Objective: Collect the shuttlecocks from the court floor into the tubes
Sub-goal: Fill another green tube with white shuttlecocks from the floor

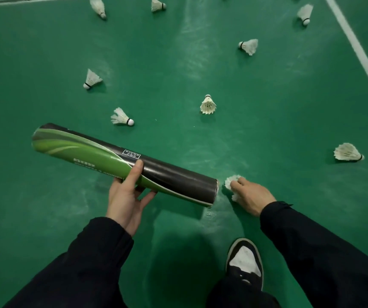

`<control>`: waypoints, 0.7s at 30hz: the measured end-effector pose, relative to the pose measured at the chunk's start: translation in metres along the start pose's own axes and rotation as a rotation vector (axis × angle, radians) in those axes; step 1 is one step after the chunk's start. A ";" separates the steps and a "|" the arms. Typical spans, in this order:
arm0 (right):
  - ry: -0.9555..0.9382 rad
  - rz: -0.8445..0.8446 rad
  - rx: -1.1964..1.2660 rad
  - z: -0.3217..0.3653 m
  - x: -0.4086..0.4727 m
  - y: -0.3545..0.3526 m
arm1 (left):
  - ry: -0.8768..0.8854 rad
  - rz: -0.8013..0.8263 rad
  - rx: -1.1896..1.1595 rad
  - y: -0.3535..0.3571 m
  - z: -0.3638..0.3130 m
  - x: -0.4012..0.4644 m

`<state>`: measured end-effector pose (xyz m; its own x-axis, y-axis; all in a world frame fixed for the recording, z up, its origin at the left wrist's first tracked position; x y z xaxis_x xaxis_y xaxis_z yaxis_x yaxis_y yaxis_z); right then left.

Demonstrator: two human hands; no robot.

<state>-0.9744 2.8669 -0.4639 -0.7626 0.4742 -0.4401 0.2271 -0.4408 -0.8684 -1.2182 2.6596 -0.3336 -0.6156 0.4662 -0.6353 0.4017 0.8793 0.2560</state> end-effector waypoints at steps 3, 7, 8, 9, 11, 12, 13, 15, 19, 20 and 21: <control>0.361 -0.243 0.699 -0.003 -0.024 -0.011 | -0.074 0.016 -0.023 0.004 0.010 0.002; 0.482 -0.826 1.743 0.032 -0.072 -0.053 | -0.166 0.025 -0.086 0.013 0.022 0.011; 0.455 -0.891 1.792 0.041 -0.082 -0.061 | -0.180 0.024 -0.118 0.016 0.023 0.012; 0.444 -0.945 1.798 0.047 -0.093 -0.070 | -0.196 0.024 -0.157 0.020 0.023 0.012; 0.439 -1.061 1.791 0.050 -0.112 -0.083 | -0.221 0.039 -0.214 0.029 0.026 0.011; 0.428 -1.098 1.774 0.050 -0.119 -0.088 | -0.229 0.055 -0.220 0.033 0.028 0.009; 0.415 -1.104 1.733 0.052 -0.125 -0.094 | -0.236 0.078 -0.216 0.038 0.030 0.007; 0.341 -1.036 1.580 0.061 -0.132 -0.105 | -0.256 0.133 -0.201 0.050 0.036 -0.001; 0.122 -0.799 1.155 0.084 -0.148 -0.124 | -0.286 0.191 -0.227 0.072 0.038 -0.022; 0.091 -0.729 0.963 0.087 -0.154 -0.131 | -0.289 0.198 -0.237 0.075 0.036 -0.027; 0.083 -0.670 0.744 0.088 -0.160 -0.139 | -0.294 0.211 -0.245 0.079 0.033 -0.034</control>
<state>-0.9374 2.7854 -0.2524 -0.5434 0.8382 0.0476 -0.6910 -0.4144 -0.5923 -1.1430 2.7101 -0.3161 -0.3036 0.6219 -0.7218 0.3035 0.7812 0.5455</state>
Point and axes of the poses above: each hand's wrist, its own x-axis towards the middle knuckle, its own y-axis out of the palm, z = x × y, the point moved 4 cm from there along x, towards the middle knuckle, and after that the axes turned 3 degrees about -y, right-handed, at the moved point
